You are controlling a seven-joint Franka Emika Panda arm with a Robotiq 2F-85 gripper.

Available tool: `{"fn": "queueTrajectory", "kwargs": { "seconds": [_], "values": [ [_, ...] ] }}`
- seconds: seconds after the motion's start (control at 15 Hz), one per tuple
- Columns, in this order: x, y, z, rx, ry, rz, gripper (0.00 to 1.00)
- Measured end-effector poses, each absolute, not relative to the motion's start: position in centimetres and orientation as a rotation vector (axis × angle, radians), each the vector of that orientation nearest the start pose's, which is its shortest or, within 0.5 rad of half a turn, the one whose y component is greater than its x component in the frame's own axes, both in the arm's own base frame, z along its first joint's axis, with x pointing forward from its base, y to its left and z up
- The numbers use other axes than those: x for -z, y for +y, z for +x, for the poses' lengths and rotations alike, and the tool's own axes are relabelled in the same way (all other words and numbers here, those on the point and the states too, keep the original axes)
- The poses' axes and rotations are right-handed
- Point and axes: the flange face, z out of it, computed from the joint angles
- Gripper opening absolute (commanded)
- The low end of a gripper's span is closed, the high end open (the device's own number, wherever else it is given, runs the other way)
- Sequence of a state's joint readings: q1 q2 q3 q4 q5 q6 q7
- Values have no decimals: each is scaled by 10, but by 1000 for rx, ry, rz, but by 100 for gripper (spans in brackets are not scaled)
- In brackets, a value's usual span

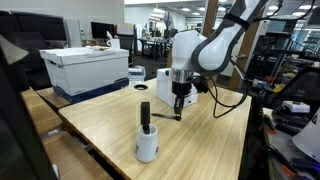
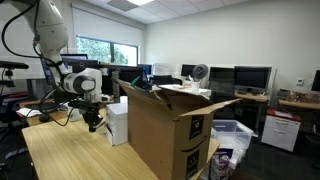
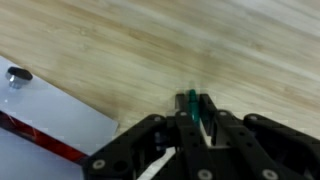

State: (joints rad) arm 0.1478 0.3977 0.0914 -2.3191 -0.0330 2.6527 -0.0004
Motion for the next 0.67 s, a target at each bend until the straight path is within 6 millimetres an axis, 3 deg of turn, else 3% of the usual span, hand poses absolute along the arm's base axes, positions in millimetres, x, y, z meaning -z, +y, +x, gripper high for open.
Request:
{"fn": "queueTrajectory", "kwargs": {
  "seconds": [0.67],
  "values": [
    [-174,134,470,-204,-438,-3113,8]
  ]
}}
